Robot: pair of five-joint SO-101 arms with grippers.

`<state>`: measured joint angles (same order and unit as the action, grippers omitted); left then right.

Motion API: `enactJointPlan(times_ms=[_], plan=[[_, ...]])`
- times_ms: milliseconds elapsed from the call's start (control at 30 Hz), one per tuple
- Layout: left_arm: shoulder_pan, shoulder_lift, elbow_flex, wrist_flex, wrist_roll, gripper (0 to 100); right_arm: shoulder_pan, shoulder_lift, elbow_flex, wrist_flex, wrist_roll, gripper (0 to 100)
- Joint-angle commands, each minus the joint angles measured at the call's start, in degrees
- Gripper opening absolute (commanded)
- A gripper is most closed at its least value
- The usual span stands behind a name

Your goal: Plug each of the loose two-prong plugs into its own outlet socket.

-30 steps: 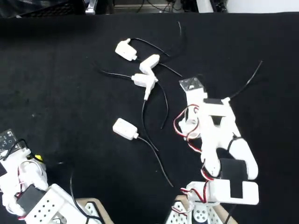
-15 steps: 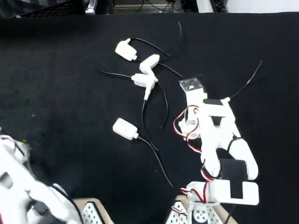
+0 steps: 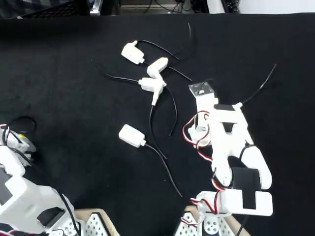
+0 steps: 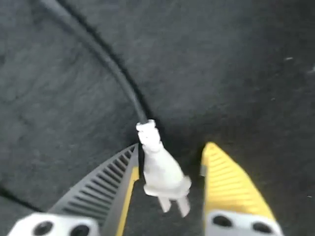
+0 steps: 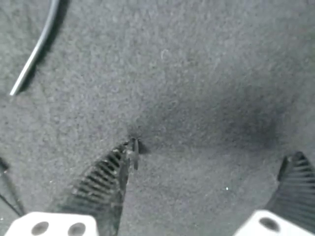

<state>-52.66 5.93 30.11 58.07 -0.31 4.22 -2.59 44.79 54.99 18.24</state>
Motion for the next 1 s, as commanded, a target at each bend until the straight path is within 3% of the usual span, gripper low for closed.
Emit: enactJointPlan(times_ms=[0, 233, 400, 633, 967], plan=[[-0.31, 0.53, -4.18, -1.14, 0.44, 14, -1.05, -2.24, 0.04, -0.44, -0.18, 44.4], [0.13, -3.69, -4.18, 5.45, 0.0, 8, -1.05, -2.15, 0.04, -0.53, -0.18, 44.4], [0.13, -7.65, -4.18, 10.29, -0.26, 11, -1.05, -2.15, 0.04, -0.53, -0.18, 44.4], [1.45, -12.4, -3.65, 17.67, -7.12, 20, -1.05, -2.15, 0.04, -0.53, -0.18, 44.4], [1.54, -10.81, -3.3, 13.98, -7.56, 20, -1.05, -2.15, 0.04, -0.35, -0.18, 44.4]])
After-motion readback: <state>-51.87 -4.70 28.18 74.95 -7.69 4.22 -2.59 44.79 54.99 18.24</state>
